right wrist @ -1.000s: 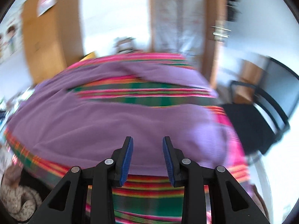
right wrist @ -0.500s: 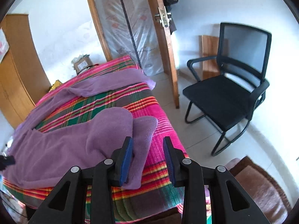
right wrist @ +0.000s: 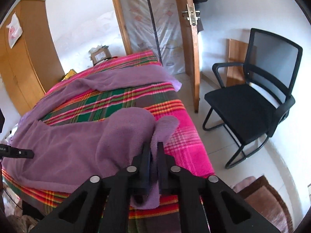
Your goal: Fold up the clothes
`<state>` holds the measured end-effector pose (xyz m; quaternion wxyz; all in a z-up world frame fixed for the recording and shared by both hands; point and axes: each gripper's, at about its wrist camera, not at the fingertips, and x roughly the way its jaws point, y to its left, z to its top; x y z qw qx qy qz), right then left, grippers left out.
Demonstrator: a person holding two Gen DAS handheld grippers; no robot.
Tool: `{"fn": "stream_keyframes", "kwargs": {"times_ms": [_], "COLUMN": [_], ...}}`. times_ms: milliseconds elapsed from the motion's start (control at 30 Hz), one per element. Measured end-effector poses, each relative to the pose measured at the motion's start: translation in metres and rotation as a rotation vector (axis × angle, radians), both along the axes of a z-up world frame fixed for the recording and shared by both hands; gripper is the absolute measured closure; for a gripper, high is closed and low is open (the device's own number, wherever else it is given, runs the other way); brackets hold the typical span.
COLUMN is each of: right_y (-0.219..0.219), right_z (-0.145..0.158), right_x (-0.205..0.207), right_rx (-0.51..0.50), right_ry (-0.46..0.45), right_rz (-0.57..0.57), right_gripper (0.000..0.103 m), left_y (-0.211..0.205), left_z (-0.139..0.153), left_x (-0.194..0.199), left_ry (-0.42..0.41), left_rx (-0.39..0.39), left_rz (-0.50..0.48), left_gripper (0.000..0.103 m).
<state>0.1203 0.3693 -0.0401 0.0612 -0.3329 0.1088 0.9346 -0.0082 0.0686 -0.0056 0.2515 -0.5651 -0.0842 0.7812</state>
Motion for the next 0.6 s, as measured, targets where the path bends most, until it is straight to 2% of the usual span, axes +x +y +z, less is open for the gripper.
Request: {"fn": "stream_keyframes", "kwargs": {"times_ms": [167, 300, 400, 600], "right_y": [0.013, 0.026, 0.036, 0.049], "right_z": [0.018, 0.028, 0.026, 0.007], "right_x": [0.007, 0.003, -0.003, -0.005], "right_rx": [0.072, 0.144, 0.191, 0.22], "right_ry": [0.052, 0.051, 0.016, -0.075], "right_rz": [-0.082, -0.138, -0.164, -0.218], "right_gripper": [0.099, 0.099, 0.099, 0.1], "left_y": [0.013, 0.021, 0.023, 0.028], "left_z": [0.001, 0.0, -0.002, -0.003], "left_x": [0.001, 0.001, 0.0, 0.004], "left_ry": [0.004, 0.018, 0.015, 0.025], "left_rx": [-0.001, -0.013, -0.006, 0.002], "left_rz": [-0.035, -0.052, -0.051, -0.056], "left_gripper": [0.085, 0.085, 0.085, 0.084]}}
